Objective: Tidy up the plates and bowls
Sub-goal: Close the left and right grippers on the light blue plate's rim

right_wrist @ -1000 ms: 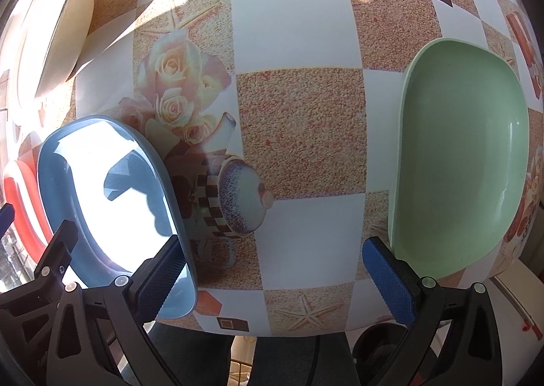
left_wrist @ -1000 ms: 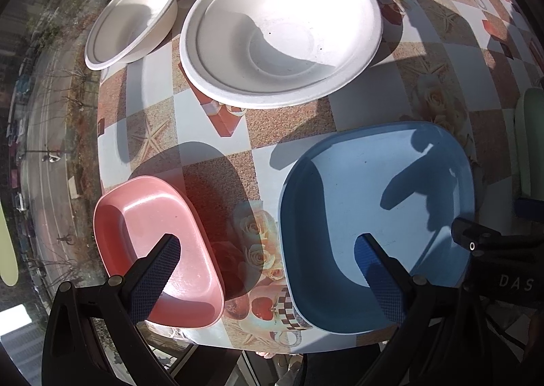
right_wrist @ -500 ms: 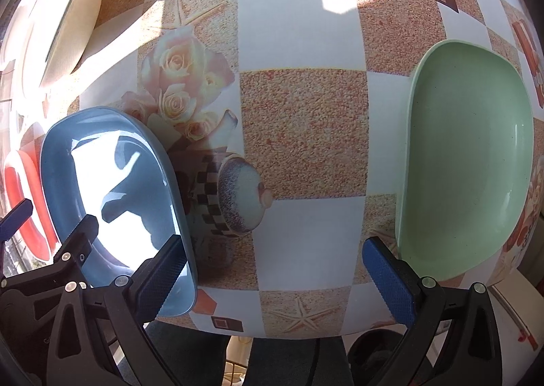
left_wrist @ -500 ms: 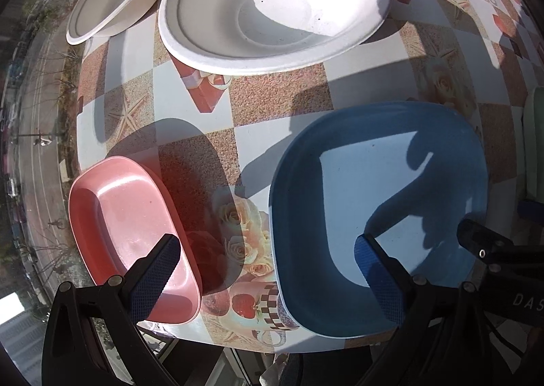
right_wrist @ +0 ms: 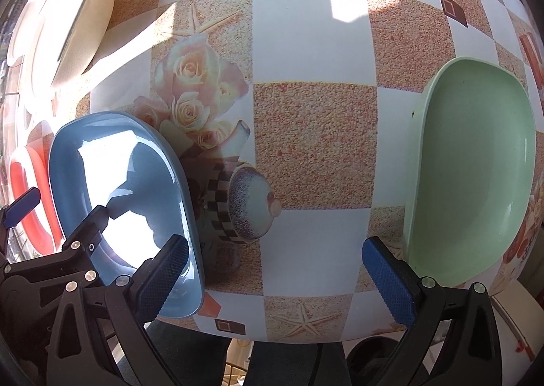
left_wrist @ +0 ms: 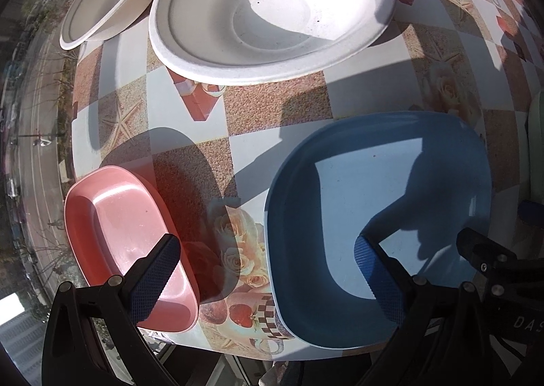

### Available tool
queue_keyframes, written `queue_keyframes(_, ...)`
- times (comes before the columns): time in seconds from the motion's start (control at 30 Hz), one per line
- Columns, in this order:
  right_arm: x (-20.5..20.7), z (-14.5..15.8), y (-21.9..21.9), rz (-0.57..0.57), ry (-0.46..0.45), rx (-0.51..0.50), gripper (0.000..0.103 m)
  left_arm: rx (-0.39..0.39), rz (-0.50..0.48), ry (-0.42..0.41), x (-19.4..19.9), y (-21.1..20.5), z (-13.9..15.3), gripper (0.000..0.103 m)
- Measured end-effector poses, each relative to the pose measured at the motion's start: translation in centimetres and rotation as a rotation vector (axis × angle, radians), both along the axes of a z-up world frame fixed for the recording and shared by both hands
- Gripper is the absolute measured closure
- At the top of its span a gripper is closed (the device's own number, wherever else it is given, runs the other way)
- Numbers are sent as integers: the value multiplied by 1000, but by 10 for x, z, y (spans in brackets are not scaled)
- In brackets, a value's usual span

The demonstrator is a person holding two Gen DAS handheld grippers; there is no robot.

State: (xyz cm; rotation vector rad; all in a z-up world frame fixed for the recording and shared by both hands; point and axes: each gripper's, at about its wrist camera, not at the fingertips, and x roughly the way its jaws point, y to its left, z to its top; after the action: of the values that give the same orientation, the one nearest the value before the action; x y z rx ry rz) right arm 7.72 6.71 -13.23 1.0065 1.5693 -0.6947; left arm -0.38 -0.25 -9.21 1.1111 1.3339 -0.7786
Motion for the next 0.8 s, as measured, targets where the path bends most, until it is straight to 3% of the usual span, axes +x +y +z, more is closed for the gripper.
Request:
queue_keyframes(0.33, -12, -2, -7, -21, 7, 14, 0, -8, -31, 23, -15, -5, 3, 1)
queue_keyframes(0.8, -13, -12, -6, -30, 6, 22, 0, -9, -8, 37, -5, -6, 2, 0)
